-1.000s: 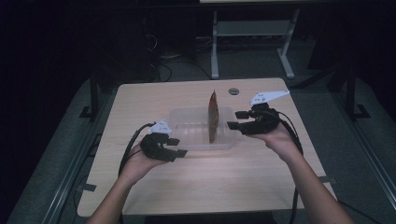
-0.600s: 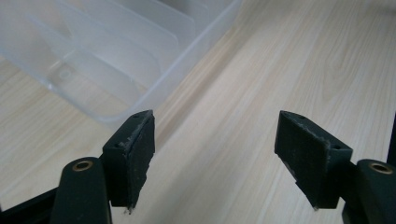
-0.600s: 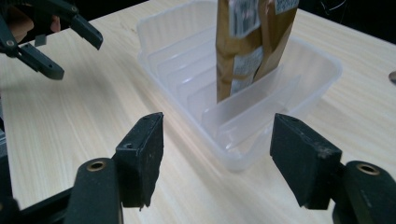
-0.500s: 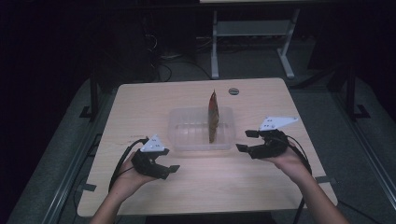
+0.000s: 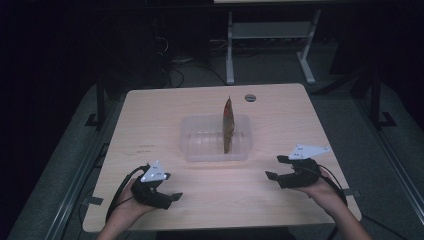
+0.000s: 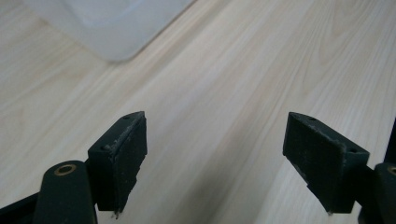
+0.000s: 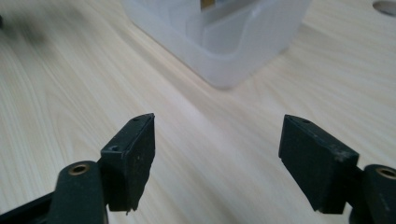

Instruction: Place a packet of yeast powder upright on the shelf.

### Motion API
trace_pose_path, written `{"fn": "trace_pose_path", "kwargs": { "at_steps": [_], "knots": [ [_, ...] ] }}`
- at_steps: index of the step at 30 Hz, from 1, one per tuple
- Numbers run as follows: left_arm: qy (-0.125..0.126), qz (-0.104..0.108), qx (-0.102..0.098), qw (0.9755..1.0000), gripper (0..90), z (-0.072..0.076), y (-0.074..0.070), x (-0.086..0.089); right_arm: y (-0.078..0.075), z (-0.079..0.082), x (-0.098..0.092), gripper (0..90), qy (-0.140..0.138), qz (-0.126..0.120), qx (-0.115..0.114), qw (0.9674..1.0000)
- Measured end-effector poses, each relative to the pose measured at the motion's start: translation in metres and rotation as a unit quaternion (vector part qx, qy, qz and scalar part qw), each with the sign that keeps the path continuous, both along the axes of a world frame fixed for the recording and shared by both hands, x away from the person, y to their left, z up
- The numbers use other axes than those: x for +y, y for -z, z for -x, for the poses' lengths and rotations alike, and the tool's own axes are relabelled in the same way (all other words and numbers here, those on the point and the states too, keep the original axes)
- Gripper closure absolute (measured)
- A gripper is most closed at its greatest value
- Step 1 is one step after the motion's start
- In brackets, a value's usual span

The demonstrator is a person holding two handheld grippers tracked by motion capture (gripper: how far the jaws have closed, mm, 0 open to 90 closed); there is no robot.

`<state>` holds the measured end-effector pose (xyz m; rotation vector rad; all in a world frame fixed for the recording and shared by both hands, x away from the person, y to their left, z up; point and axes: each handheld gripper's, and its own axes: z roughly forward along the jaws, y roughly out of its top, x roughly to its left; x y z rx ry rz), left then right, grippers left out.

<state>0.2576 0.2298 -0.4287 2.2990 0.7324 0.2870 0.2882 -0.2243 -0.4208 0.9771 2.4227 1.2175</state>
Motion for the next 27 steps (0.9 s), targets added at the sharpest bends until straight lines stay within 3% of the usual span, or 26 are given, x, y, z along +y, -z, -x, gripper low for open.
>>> {"fn": "trace_pose_path", "kwargs": {
  "at_steps": [6,10,14,17,27],
  "knots": [
    [-0.012,-0.008,0.006,0.9999,20.8,0.008,0.01,0.013,0.016,0.009,-0.017,21.2,0.018,0.023,0.008,0.9995],
    [-0.012,-0.024,0.009,0.9996,20.5,0.01,0.019,0.019,0.023,0.014,-0.026,18.8,0.029,0.037,0.005,0.9989],
    [-0.007,-0.03,-0.001,0.9995,17.0,0.006,0.021,0.021,0.026,0.01,-0.028,16.8,0.031,0.034,0.002,0.9989],
    [-0.01,-0.021,-0.005,0.9997,15.7,0.004,0.021,0.02,0.029,0.008,-0.028,15.6,0.024,0.028,0.002,0.9993],
    [-0.002,-0.022,-0.003,0.9997,15.8,0.003,0.022,0.017,0.031,0.007,-0.027,15.0,0.025,0.025,0.002,0.9994]
  ]
}}
